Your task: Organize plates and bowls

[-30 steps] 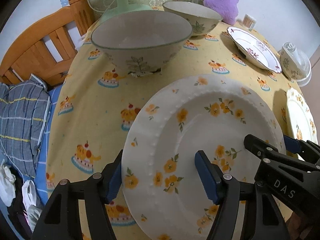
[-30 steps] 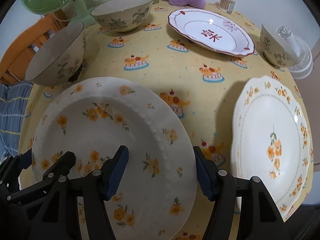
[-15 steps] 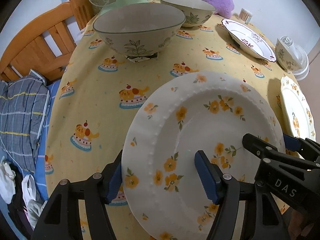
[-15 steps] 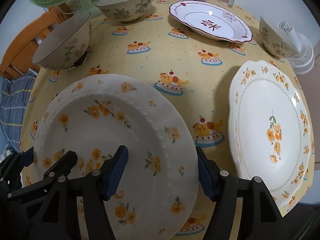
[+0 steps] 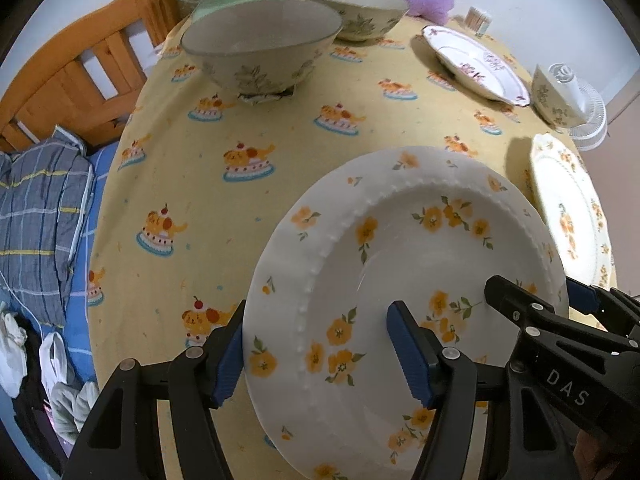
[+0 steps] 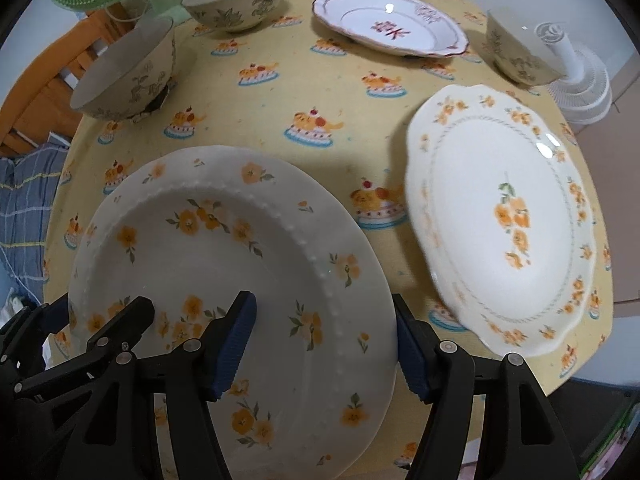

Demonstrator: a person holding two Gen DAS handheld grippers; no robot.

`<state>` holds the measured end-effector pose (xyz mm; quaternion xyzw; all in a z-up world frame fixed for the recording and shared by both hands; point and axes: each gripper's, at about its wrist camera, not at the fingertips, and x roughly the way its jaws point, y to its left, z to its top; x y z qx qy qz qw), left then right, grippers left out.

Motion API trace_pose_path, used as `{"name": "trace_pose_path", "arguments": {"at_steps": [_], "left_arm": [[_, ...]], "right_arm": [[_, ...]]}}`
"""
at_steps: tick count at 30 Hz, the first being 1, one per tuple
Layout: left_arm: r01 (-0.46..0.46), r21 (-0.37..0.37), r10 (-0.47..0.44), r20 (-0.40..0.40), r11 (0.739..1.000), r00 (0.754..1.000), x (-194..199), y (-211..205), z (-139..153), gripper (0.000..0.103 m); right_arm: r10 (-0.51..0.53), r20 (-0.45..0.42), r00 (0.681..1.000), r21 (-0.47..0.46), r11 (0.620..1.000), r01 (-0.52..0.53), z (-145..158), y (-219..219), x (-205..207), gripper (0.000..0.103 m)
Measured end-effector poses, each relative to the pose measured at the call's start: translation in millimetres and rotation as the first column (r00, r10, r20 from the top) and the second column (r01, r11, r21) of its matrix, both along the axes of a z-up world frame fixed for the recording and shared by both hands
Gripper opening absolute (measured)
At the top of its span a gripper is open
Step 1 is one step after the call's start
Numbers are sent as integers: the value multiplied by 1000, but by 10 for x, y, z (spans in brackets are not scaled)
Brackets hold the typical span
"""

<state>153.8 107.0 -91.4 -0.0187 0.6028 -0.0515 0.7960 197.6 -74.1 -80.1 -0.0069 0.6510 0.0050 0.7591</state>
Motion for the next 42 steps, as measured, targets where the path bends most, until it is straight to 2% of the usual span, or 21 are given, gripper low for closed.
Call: {"name": "trace_pose_path", "arguments": {"at_steps": [9,16,26,42], "left_arm": [[6,-2,-6,53,1000,999,3,-159,206,67],[-38,9,37,82,999,996,-1,-399,334,67],[-79,11,78,91,997,993,30,-947,435,67],[-45,-20,46,76,999,996,208,-1888,371,67]], "right_arm": [[1,52,999,-1,1000,-1,257,-184,-38,70],[35,73,997,18,999,-37,395,-362,67,70],[74,79,994,28,997,-76,511,-954,175,70],[29,79,996,11,999,-30,500,-1917,326,70]]}}
